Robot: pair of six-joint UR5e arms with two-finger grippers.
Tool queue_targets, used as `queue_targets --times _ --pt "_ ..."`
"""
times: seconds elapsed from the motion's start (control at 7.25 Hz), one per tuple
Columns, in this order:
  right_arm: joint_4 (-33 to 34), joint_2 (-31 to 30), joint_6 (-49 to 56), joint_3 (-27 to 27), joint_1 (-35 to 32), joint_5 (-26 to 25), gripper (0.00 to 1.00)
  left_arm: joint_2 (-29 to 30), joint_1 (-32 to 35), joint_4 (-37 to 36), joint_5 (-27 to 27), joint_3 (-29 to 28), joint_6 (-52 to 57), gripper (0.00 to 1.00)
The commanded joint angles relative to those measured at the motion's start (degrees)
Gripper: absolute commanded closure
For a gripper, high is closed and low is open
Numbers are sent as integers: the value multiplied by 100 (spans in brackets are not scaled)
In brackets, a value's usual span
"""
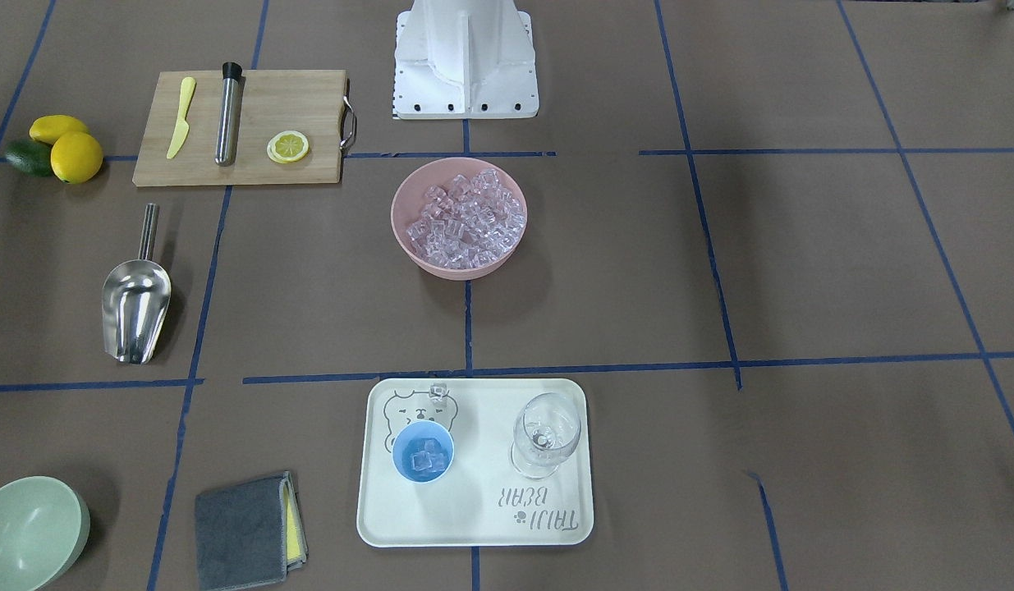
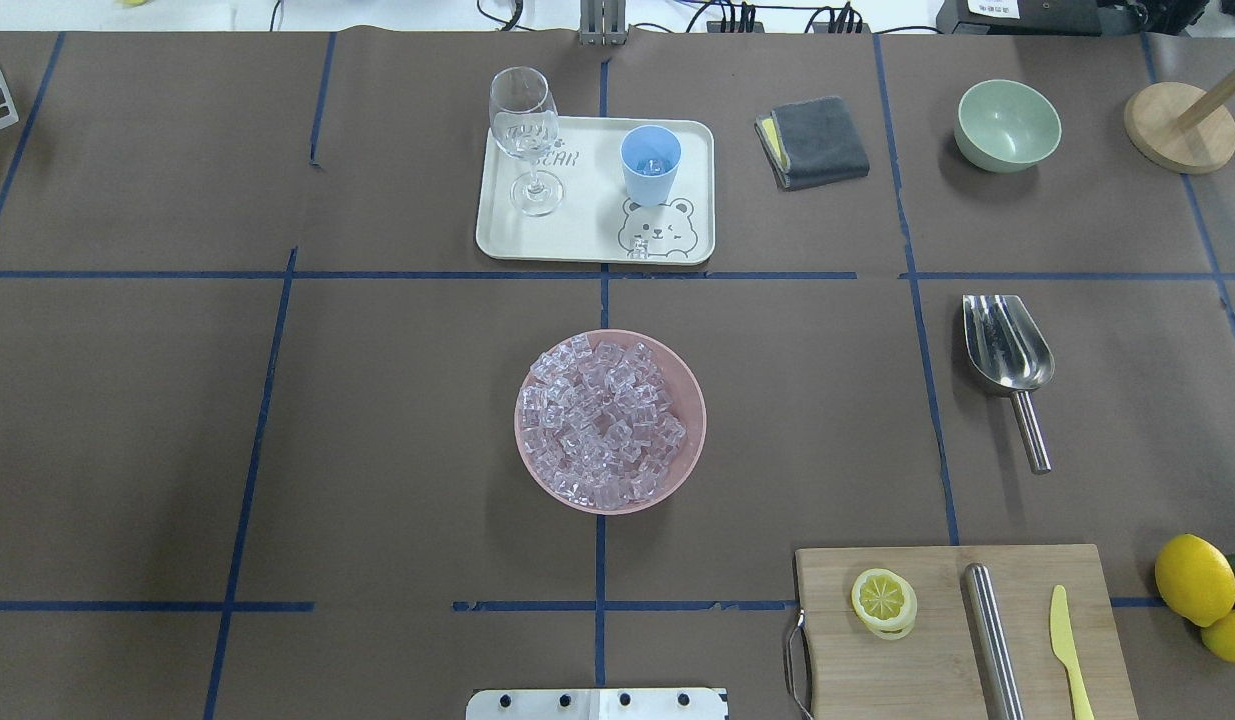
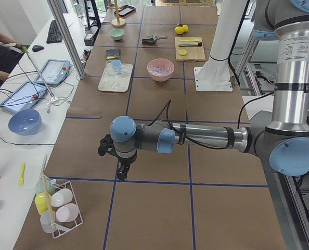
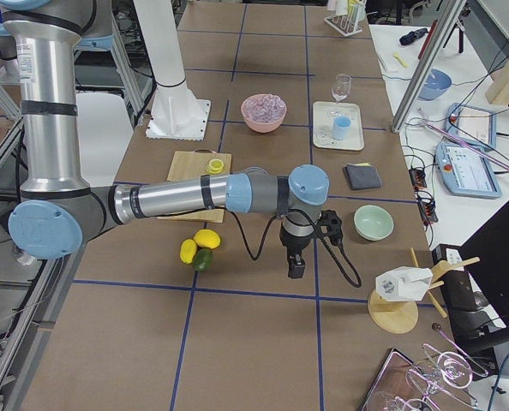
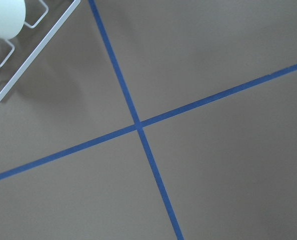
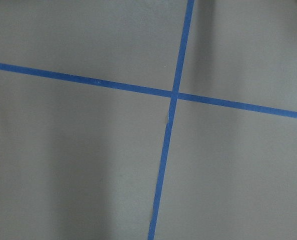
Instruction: Put ice in cup with scoop
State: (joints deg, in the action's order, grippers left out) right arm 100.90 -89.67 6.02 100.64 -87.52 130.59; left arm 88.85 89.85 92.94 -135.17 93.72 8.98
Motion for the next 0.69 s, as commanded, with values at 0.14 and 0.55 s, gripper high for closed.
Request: queue_targets --times 0.14,0.55 --pt "9 -59 -146 -19 -2 19 0 -18 -20 -545 202 -91 -353 0" --pt "0 -68 -128 -19 -2 19 0 176 6 -821 228 22 -309 0"
